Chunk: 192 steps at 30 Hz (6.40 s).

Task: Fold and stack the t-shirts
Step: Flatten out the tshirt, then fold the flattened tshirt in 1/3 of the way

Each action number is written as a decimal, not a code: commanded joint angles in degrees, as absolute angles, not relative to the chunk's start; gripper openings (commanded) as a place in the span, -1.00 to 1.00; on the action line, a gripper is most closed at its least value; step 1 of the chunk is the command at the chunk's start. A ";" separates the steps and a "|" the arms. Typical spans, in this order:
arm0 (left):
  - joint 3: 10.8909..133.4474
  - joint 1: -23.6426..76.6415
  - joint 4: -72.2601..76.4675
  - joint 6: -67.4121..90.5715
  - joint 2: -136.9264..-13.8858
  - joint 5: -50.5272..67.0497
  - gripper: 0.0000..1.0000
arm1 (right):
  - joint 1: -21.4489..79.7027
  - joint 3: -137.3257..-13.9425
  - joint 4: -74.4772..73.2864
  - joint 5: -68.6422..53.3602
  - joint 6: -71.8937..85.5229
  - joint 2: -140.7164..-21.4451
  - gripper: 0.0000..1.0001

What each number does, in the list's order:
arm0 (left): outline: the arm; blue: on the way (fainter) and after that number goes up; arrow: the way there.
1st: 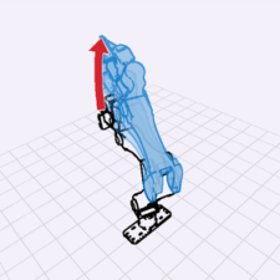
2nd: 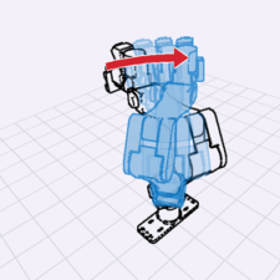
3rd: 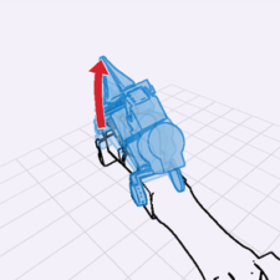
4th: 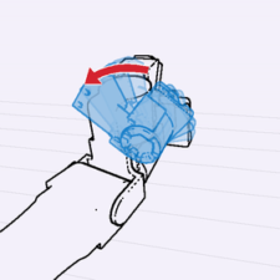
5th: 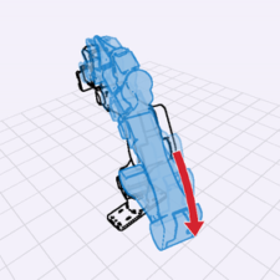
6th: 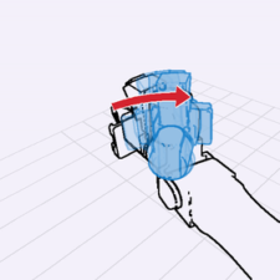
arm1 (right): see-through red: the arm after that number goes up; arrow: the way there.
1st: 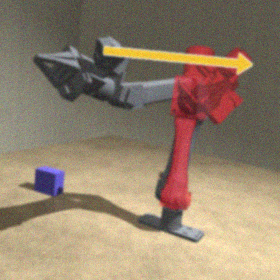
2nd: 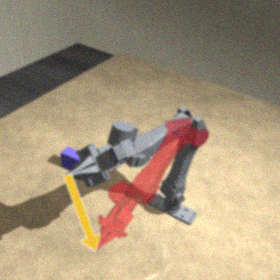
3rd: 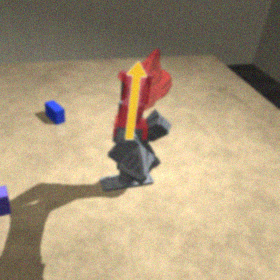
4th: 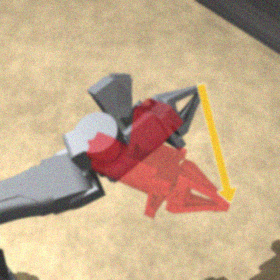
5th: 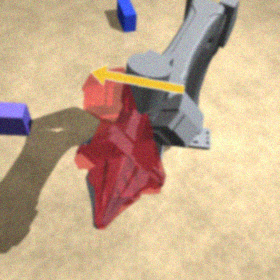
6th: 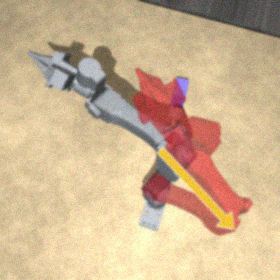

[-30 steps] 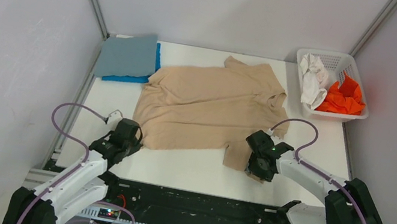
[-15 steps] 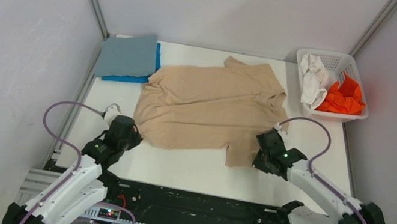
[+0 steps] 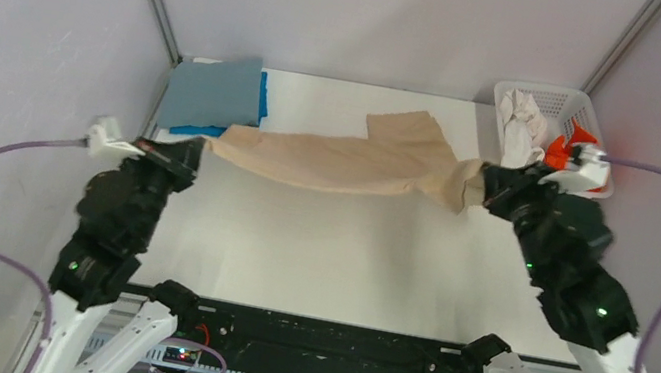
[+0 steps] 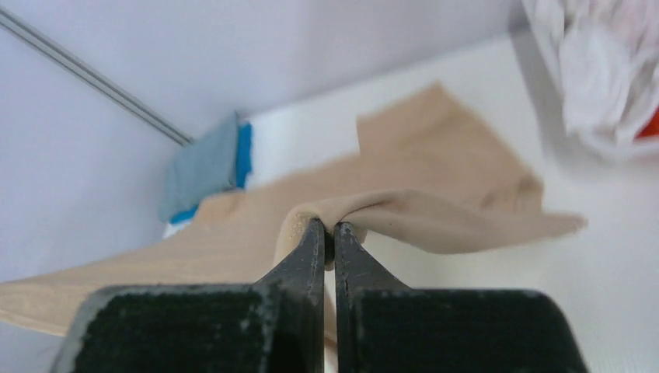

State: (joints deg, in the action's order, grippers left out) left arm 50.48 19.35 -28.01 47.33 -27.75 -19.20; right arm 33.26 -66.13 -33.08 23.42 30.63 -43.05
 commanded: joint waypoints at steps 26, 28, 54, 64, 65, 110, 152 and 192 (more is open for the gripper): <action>96.95 19.15 -36.00 36.27 -33.50 -21.95 -1.00 | 33.30 -123.91 -35.77 19.72 3.85 -54.53 -1.00; 94.54 19.20 -35.89 35.49 -36.23 -24.39 -1.00 | 33.46 -118.52 -32.39 24.23 -0.21 -54.49 -1.00; 100.24 15.01 -18.28 21.79 -120.41 -36.81 -1.00 | 11.58 -91.60 -11.20 5.25 7.75 -111.51 -1.00; 106.96 11.28 -21.37 23.90 -125.40 -30.23 -1.00 | 10.71 -96.25 -17.51 5.68 11.80 -115.97 -0.99; 105.93 11.31 -21.38 23.77 -124.43 -30.10 -1.00 | 10.72 -96.11 -20.20 5.87 13.21 -114.55 -0.99; 64.88 11.07 -22.70 25.98 -91.27 -36.32 -1.00 | 28.21 -59.88 -56.83 8.93 36.81 -76.76 -0.46; 73.11 7.43 -21.85 40.68 -110.81 -4.38 0.99 | 2.55 -74.94 -18.67 -10.18 26.49 -113.68 0.83; 25.29 18.57 -46.15 62.69 -42.78 -27.04 0.99 | 26.37 -41.97 -33.05 11.25 30.29 -50.35 0.99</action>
